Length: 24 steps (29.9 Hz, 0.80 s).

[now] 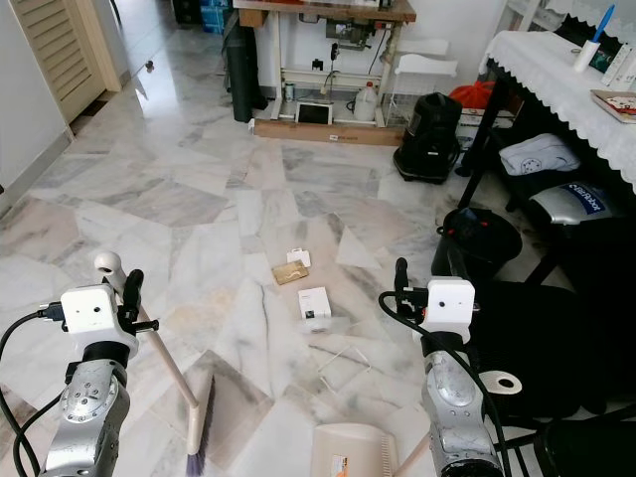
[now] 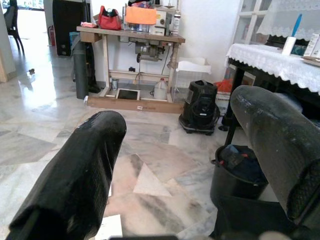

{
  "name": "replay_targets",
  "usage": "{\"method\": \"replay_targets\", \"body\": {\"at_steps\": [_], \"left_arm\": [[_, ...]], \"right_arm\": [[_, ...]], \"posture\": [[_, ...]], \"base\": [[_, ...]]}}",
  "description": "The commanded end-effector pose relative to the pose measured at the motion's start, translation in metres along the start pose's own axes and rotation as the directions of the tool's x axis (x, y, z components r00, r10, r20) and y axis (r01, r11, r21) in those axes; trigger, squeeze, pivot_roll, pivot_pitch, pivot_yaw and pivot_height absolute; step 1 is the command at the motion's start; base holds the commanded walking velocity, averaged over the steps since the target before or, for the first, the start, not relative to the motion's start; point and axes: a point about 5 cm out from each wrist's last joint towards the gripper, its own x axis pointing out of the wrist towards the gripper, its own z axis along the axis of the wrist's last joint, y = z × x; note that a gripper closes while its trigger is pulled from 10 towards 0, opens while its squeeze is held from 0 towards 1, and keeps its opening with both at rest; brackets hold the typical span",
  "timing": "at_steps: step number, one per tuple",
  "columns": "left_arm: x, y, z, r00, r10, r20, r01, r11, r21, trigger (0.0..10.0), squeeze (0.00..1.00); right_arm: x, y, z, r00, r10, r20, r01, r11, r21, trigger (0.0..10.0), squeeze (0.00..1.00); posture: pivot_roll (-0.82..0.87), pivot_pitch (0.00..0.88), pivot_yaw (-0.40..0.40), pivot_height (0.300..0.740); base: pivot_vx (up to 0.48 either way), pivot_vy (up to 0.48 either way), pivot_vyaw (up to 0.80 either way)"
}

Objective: Sweep floor

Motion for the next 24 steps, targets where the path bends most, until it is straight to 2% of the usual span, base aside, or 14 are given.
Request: {"method": "replay_targets", "body": {"at_steps": [1, 13, 24], "left_arm": [[0.0031, -0.0013, 0.0067, 0.999, -0.004, 0.041, 0.004, 1.000, 0.003, 10.0, 0.00], [0.0032, -0.0009, 0.0068, 0.999, 0.001, 0.039, -0.001, 1.000, 0.006, 10.0, 0.00], [0.0029, -0.0015, 0.0061, 0.999, 0.005, 0.039, -0.005, 1.000, -0.003, 10.0, 0.00]], "right_arm": [[0.0024, -0.0024, 0.0037, 1.000, -0.009, 0.015, 0.009, 1.000, -0.003, 10.0, 0.00], [0.0027, -0.0024, 0.0040, 1.000, -0.007, 0.011, 0.007, 1.000, -0.009, 10.0, 0.00], [0.0022, -0.0037, 0.0080, 1.000, -0.020, 0.024, 0.020, 1.000, -0.014, 10.0, 0.00]], "posture": [[-0.05, 0.000, -0.058, 0.740], [-0.05, 0.000, -0.058, 0.740], [-0.05, 0.000, -0.058, 0.740]], "base": [[0.000, -0.277, 0.00], [0.000, -0.280, 0.00], [0.000, 0.000, 0.00]]}}
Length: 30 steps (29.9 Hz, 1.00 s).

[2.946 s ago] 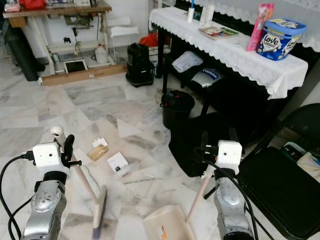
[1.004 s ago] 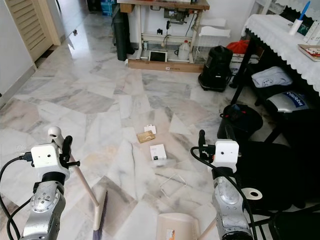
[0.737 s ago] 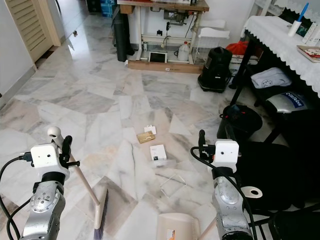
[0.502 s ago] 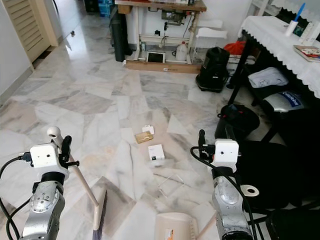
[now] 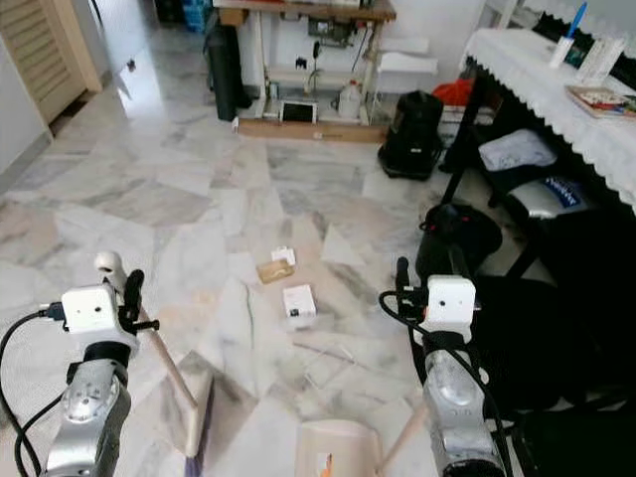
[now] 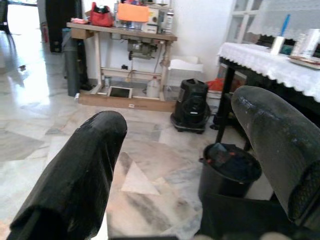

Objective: Sweep floor

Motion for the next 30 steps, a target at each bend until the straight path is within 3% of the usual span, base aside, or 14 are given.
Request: {"method": "replay_targets", "body": {"at_steps": [1, 8, 10, 15, 16, 24, 30], "left_arm": [[0.003, 0.000, 0.006, 0.999, 0.004, 0.039, -0.004, 1.000, 0.000, 10.0, 0.00], [0.002, 0.000, 0.006, 0.999, 0.004, 0.036, -0.004, 1.000, 0.002, 10.0, 0.00], [0.002, 0.000, 0.004, 1.000, -0.002, 0.031, 0.002, 1.000, 0.003, 10.0, 0.00], [0.003, 0.000, 0.004, 1.000, -0.005, 0.030, 0.005, 1.000, 0.003, 10.0, 0.00], [0.003, 0.000, 0.004, 1.000, -0.007, 0.028, 0.007, 1.000, 0.002, 10.0, 0.00], [0.003, -0.001, 0.002, 1.000, -0.016, 0.022, 0.016, 1.000, 0.004, 10.0, 0.00], [0.003, -0.001, 0.001, 1.000, -0.020, 0.015, 0.020, 1.000, 0.004, 10.0, 0.00]], "right_arm": [[0.001, -0.003, 0.010, 0.999, -0.025, 0.032, 0.025, 1.000, -0.004, 10.0, 0.00], [-0.002, -0.011, 0.023, 0.995, -0.069, 0.074, 0.072, 0.997, -0.028, 10.0, 0.00], [-0.006, -0.017, 0.038, 0.990, -0.087, 0.111, 0.092, 0.995, -0.036, 10.0, 0.00], [-0.011, -0.020, 0.043, 0.990, -0.088, 0.113, 0.096, 0.993, -0.070, 10.0, 0.00], [-0.019, -0.023, 0.047, 0.989, -0.096, 0.112, 0.105, 0.991, -0.079, 10.0, 0.00], [-0.034, -0.030, 0.053, 0.988, -0.116, 0.098, 0.125, 0.987, -0.096, 10.0, 0.00], [-0.055, -0.047, 0.055, 0.981, -0.188, 0.045, 0.193, 0.970, -0.148, 10.0, 0.00]], "posture": [[-0.05, 0.000, -0.058, 0.740], [-0.06, 0.000, -0.053, 0.740], [-0.06, 0.000, -0.049, 0.740], [-0.07, 0.000, -0.049, 0.740], [-0.07, 0.000, -0.046, 0.740], [-0.08, 0.000, -0.041, 0.740], [-0.08, 0.000, -0.040, 0.740]], "base": [[0.000, 0.000, 0.00], [0.000, 0.000, 0.00], [0.000, 0.000, 0.00], [0.000, 0.000, 0.00], [0.000, 0.000, 0.00], [0.000, 0.000, 0.00], [0.000, 0.000, 0.00]]}}
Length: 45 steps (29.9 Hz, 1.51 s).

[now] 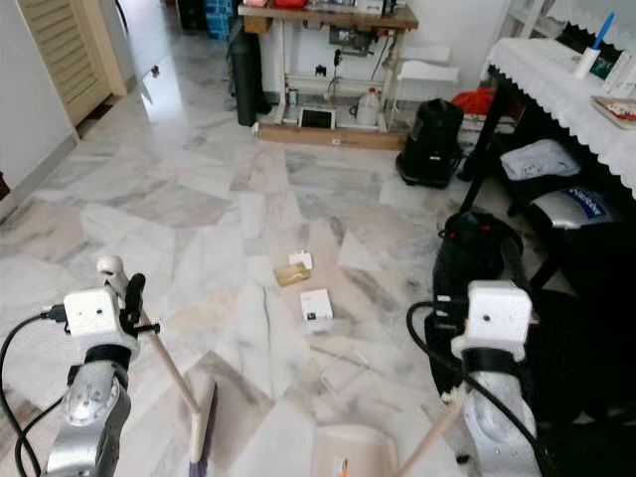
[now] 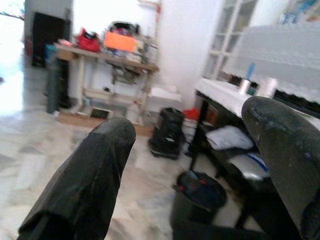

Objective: Sweep floor

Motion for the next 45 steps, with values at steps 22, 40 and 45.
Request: {"method": "replay_targets", "body": {"at_steps": [22, 40, 45], "left_arm": [[0.003, -0.003, 0.002, 0.999, -0.030, 0.017, 0.030, 1.000, 0.004, 10.0, 0.00], [0.002, -0.003, -0.001, 0.999, -0.036, 0.003, 0.036, 0.999, 0.008, 10.0, 0.00], [0.001, -0.003, -0.001, 0.999, -0.035, 0.002, 0.035, 0.999, 0.009, 10.0, 0.00]], "right_arm": [[-0.013, -0.021, -0.041, 0.924, -0.196, -0.328, 0.220, 0.975, 0.037, 10.0, 0.00], [-0.025, -0.033, -0.067, 0.805, -0.302, -0.510, 0.340, 0.940, -0.020, 10.0, 0.00], [-0.025, -0.021, -0.069, 0.821, -0.217, -0.528, 0.276, 0.961, 0.035, 10.0, 0.00]], "posture": [[-0.09, 0.000, -0.038, 0.740], [-0.08, 0.000, -0.041, 0.740], [-0.08, 0.000, -0.041, 0.740]], "base": [[0.000, 0.000, 0.00], [0.000, 0.000, 0.00], [0.000, 0.000, 0.00]]}}
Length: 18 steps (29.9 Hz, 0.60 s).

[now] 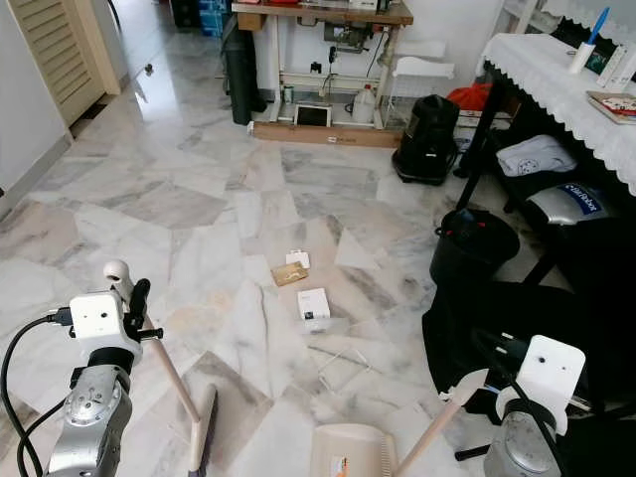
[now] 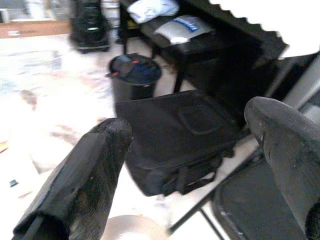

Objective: Sweep floor

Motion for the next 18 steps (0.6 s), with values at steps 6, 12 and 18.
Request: {"method": "replay_targets", "body": {"at_steps": [6, 12, 18], "left_arm": [[0.002, -0.002, 0.006, 0.999, -0.017, 0.030, 0.017, 1.000, 0.004, 10.0, 0.00], [0.002, -0.002, 0.004, 1.000, -0.017, 0.026, 0.016, 1.000, 0.007, 10.0, 0.00], [0.002, -0.002, 0.004, 1.000, -0.018, 0.025, 0.017, 1.000, 0.007, 10.0, 0.00]], "right_arm": [[-0.003, 0.004, -0.011, 0.999, 0.006, -0.051, -0.007, 1.000, -0.011, 10.0, 0.00], [-0.005, -0.003, -0.017, 0.996, -0.032, -0.083, 0.029, 0.999, -0.040, 10.0, 0.00], [-0.004, 0.005, -0.019, 0.995, 0.031, -0.097, -0.033, 0.999, -0.021, 10.0, 0.00]], "posture": [[-0.07, 0.000, -0.044, 0.740], [-0.07, 0.000, -0.042, 0.740], [-0.07, 0.000, -0.043, 0.740]], "base": [[0.000, 0.000, 0.00], [0.000, 0.000, 0.00], [0.000, 0.000, 0.00]]}}
